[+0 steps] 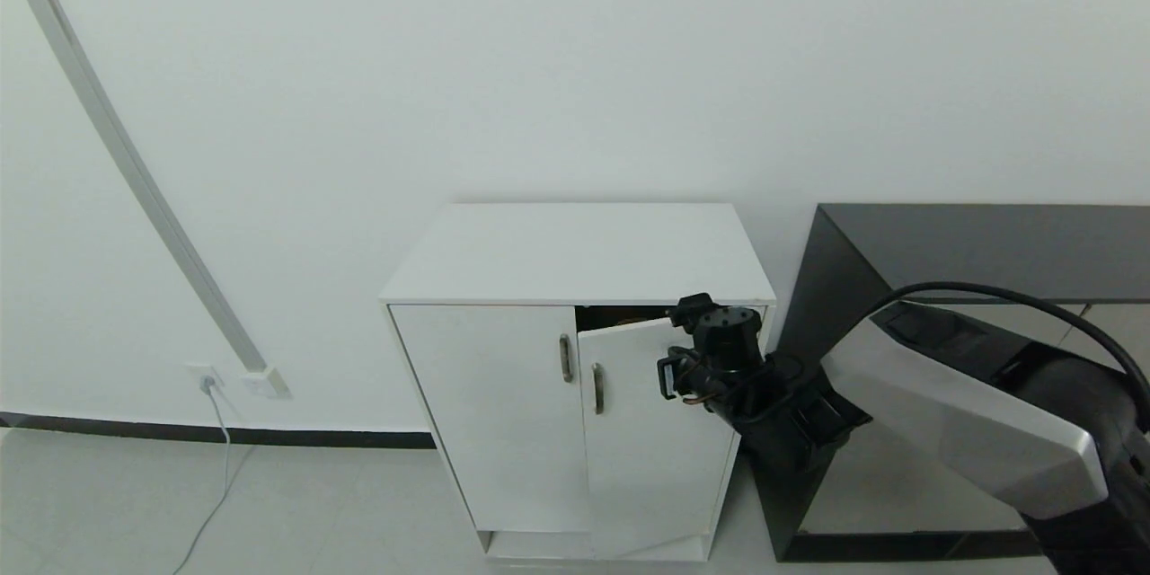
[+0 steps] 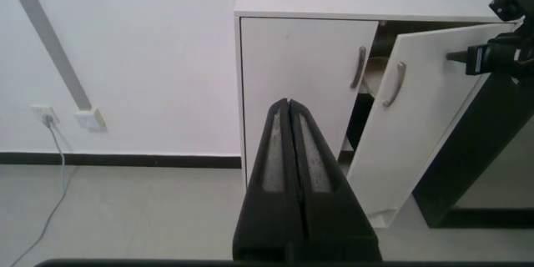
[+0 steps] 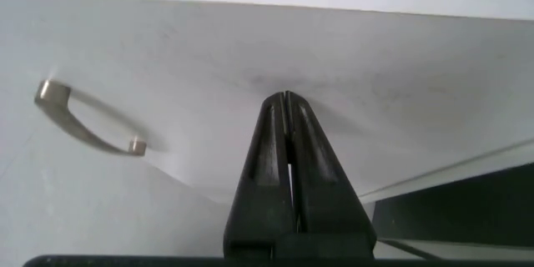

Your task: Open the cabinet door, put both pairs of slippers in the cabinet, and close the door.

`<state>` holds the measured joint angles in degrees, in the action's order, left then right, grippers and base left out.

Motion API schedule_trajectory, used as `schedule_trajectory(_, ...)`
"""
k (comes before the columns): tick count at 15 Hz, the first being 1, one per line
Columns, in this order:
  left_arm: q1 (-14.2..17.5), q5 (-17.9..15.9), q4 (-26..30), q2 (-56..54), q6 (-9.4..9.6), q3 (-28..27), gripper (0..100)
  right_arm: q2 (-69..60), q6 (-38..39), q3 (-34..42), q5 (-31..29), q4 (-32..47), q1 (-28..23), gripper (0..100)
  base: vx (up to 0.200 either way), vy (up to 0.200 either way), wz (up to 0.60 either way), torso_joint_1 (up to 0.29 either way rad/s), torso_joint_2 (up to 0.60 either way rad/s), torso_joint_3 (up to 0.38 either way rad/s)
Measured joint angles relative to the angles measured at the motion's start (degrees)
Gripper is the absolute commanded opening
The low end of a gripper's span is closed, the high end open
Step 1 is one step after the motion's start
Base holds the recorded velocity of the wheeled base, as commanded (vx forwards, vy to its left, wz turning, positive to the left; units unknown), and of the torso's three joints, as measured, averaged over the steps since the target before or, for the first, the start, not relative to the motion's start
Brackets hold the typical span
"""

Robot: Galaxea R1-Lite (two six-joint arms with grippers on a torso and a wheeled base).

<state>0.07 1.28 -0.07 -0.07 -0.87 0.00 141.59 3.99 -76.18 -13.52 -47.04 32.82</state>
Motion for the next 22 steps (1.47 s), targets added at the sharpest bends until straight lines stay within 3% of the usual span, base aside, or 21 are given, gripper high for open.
schedule_trajectory(7, 0.0, 0.0, 0.0, 0.0, 0.00, 0.0, 0, 2.8, 0.0, -8.3, 0.0, 5.6, -2.5, 0, 0.000, 0.000, 0.00, 0.000, 0.00, 0.000)
schedule_trajectory(15, 0.0, 0.0, 0.0, 0.0, 0.00, 0.0, 0, 3.4, 0.0, -9.4, -0.1, 5.8, -3.0, 0, 0.000, 0.000, 0.00, 0.000, 0.00, 0.000)
schedule_trajectory(22, 0.0, 0.0, 0.0, 0.0, 0.00, 0.0, 0, -1.4, 0.1, 3.1, -0.3, -0.9, -2.8, 0, 0.000, 0.000, 0.00, 0.000, 0.00, 0.000)
